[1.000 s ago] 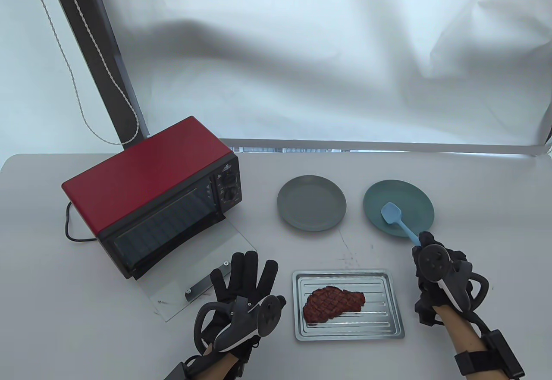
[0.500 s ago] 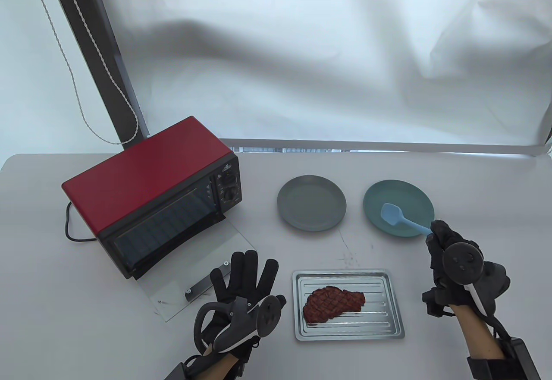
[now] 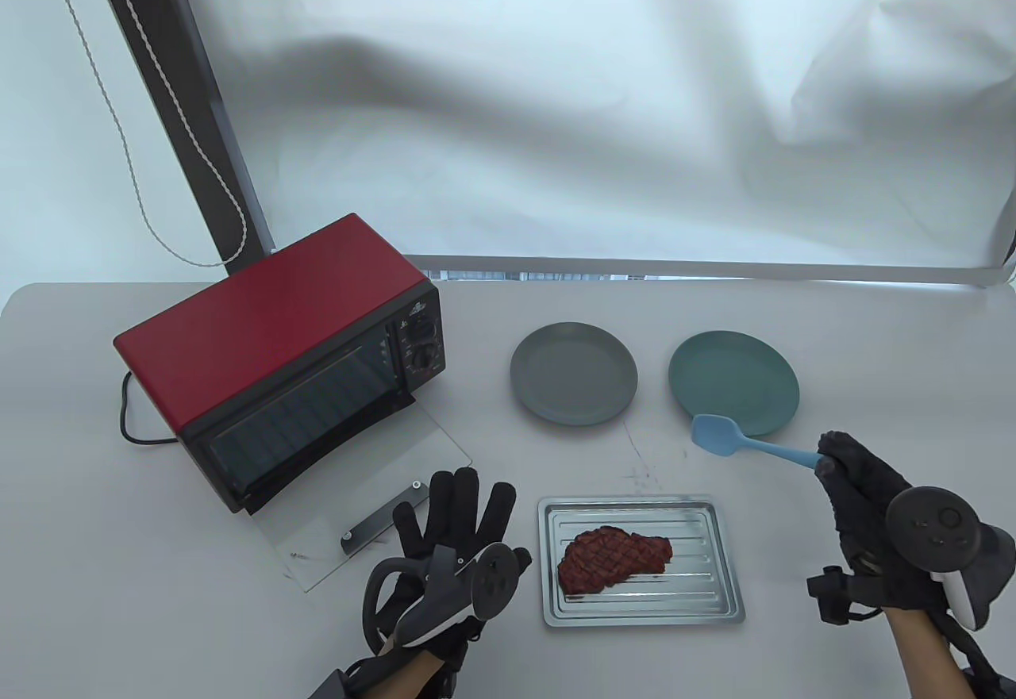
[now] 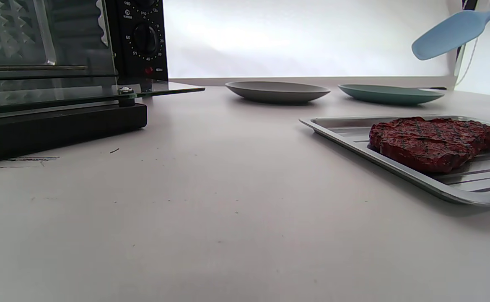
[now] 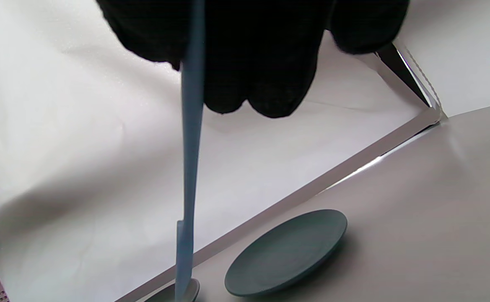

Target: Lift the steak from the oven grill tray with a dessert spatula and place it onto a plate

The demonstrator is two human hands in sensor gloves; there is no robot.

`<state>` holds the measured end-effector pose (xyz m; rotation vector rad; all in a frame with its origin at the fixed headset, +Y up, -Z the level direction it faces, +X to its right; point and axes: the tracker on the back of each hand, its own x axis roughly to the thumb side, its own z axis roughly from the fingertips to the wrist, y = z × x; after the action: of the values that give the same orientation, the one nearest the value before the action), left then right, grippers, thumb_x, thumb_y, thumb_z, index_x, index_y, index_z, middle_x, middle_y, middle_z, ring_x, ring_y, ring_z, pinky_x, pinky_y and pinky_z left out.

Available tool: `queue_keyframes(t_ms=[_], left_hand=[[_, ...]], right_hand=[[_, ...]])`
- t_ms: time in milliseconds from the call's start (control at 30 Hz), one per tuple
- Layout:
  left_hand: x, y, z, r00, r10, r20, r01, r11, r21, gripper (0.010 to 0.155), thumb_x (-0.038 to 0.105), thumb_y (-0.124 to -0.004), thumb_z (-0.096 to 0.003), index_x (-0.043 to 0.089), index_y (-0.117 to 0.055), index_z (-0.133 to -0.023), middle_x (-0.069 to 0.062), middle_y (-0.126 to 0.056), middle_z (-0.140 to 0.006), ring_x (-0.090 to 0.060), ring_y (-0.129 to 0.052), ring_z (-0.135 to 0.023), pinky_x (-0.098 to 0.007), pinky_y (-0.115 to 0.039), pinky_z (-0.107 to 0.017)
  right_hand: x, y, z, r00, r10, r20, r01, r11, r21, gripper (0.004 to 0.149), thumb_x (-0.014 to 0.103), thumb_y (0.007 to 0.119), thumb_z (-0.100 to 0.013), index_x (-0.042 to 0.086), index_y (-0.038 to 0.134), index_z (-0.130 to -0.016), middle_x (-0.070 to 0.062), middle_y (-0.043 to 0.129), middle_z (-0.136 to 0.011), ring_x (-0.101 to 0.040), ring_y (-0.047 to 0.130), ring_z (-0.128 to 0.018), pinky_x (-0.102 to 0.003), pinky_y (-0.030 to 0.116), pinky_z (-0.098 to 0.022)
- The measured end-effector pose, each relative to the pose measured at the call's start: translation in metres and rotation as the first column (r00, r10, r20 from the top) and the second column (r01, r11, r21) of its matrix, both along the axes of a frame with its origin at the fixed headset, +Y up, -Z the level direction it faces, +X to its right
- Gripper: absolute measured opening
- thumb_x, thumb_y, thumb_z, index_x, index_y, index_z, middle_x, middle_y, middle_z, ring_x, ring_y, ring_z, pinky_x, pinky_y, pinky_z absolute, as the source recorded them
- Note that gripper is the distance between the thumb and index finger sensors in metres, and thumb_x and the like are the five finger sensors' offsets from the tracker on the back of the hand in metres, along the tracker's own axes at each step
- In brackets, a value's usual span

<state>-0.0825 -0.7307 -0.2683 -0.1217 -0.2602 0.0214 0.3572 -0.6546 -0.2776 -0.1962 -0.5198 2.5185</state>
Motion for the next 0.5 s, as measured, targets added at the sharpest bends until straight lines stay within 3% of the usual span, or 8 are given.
queue_keyframes(t_ms=[500], left_hand=[[0.018, -0.014, 0.002, 0.998, 0.042, 0.053, -0.038, 0.996, -0.076, 0.076, 0.063, -0.041, -0.0598, 0.029, -0.003, -0.115, -0.019, -0.001, -0.123, -0.046, -0.008, -0.113, -0.079, -0.022, -0.069]], right_hand=[[0.015, -0.002, 0.014, 0.985, -0.130, -0.111, 0.130, 0.991, -0.011, 0.041, 0.037, 0.076, -0.061, 0.020, 0.073, -0.098, -0.006, 0.097, -0.086, -0.028, 0.097, -0.080, -0.060, 0.066, -0.069]])
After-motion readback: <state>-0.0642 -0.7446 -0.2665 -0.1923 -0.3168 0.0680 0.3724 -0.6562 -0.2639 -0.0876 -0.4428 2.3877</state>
